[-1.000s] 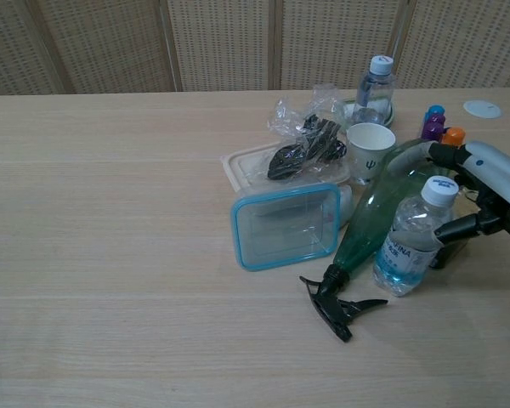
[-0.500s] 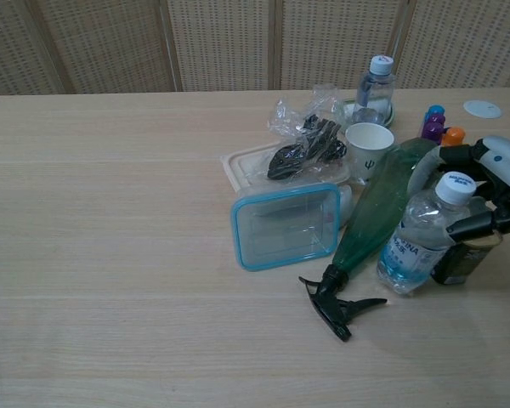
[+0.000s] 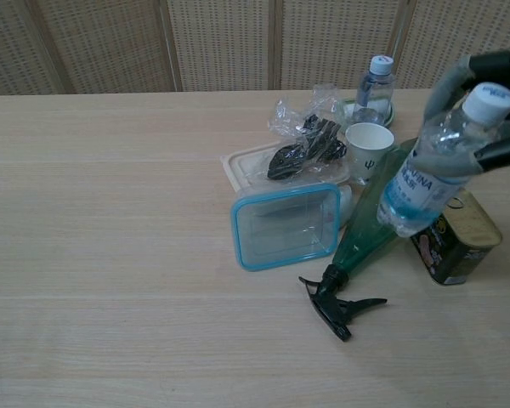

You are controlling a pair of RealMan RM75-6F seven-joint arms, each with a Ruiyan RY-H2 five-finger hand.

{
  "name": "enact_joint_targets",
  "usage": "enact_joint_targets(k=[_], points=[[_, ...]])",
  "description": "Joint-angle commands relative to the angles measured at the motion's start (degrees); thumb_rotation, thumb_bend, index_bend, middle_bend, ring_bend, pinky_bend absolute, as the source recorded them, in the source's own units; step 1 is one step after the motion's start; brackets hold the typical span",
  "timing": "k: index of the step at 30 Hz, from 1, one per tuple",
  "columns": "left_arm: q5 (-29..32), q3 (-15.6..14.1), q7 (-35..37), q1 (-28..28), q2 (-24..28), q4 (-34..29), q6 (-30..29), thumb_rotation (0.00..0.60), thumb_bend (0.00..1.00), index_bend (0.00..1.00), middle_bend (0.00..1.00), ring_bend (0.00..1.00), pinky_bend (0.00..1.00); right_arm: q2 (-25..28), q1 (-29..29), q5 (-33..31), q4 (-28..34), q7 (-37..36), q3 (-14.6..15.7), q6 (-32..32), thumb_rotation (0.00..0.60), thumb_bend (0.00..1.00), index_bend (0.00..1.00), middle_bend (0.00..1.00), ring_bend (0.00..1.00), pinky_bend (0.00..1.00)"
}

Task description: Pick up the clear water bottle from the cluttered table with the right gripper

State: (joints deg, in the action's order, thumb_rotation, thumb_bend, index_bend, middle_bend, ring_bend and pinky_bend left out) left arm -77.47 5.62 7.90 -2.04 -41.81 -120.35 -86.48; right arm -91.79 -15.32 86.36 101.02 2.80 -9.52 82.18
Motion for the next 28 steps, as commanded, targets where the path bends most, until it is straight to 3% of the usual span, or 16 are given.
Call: enact_joint_targets(k=[1,8,16,20,28], points=[[-0.1,0.0,0.2,0.1,0.1,0.0,-0.1,0.6,0.0,0.0,0.0,0.0,0.0,3.7,-1.7,-0.3,6.0,4.1,-3.9,-0.1,0.6,0.0,0.71,0.73,0.64,0.89],[-0.3,-0.1,0.3,0.0,0.1,0.0,0.0,0.6,0.0,0.0,0.0,0.0,0.0,8.3,-5.3,-3.5,14.3,10.1,-11.0,-1.8,0.6,0.0,0.71,0.73,0.64,0.89],[-0.1,-0.1,-0.2,-0.2,-0.2,0.1,0.5,0.6,0.0,0.0,0.0,0.0,0.0,12.5,-10.5,-11.6,20.5,16.3,-20.5,-3.6,0.6,0.0,0.71,0.73,0.64,0.89],[-0.1,-0.1,-0.3,-0.3,-0.3,0.1,0.5,0.6,0.0,0.0,0.0,0.0,0.0,14.1,-11.8,-14.2,22.0,18.1,-22.1,-3.5,0.6,0.0,0.71,0.73,0.64,0.89],[-0.5,-0.3,-0.7,0.0,-0.3,-0.3,0.0,0.6,0.0,0.0,0.0,0.0,0.0,15.7,-11.9,-15.6,22.0,17.0,-21.1,-2.2,0.6,0.0,0.71,0.73,0.64,0.89]])
